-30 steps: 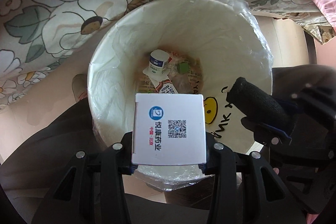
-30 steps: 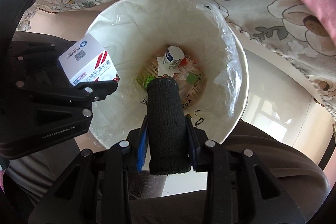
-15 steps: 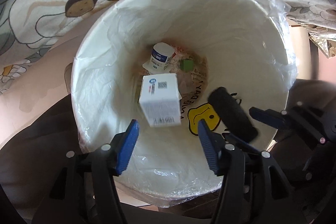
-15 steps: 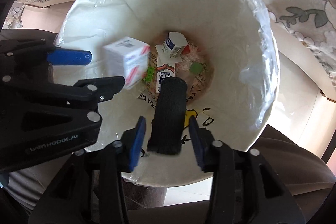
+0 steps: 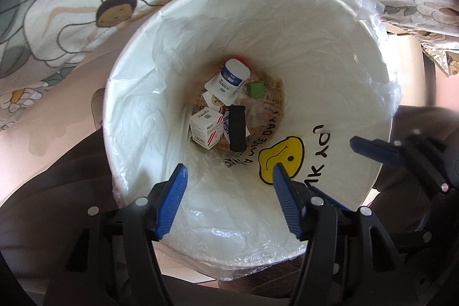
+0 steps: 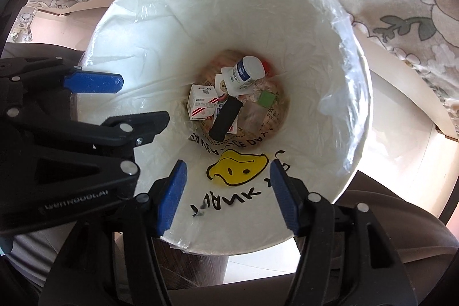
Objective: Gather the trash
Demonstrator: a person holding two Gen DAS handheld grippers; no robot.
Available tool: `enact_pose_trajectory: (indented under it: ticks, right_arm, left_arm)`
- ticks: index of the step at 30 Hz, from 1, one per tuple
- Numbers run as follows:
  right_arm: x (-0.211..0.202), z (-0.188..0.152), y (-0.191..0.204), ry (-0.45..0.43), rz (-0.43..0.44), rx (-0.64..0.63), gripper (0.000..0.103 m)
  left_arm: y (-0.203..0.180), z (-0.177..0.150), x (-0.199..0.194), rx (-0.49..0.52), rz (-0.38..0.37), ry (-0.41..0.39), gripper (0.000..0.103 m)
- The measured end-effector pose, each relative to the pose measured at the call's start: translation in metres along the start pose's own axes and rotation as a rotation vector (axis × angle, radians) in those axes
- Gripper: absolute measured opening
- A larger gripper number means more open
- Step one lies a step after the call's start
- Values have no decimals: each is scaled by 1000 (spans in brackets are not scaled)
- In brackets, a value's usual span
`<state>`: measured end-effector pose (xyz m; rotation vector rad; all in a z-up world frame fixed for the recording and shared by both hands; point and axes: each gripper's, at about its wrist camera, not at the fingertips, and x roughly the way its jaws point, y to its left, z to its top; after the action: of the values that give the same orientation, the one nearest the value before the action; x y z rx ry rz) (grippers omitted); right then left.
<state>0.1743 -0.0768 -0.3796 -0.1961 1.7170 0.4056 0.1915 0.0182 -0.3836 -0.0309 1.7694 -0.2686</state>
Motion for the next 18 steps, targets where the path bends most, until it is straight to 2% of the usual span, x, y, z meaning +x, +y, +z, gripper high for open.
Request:
enact_pose_trajectory:
  ticks: [5, 9, 14, 18]
  right_arm:
    - [-12, -7, 7, -22, 5, -15, 61]
    - [-35, -17, 8, -63, 4, -20, 61]
    - [-70, -30, 7, -137, -21, -31, 61]
    - [-107, -39, 9, -212, -40, -39, 61]
  left_arm:
    - [-3, -10, -18, 20, 23, -40, 64]
    - [-4, -23, -45, 48, 12, -93, 64]
    - [-7, -39, -89, 90, 63, -200, 64]
    - [-10, -53, -122, 85, 108, -291, 64]
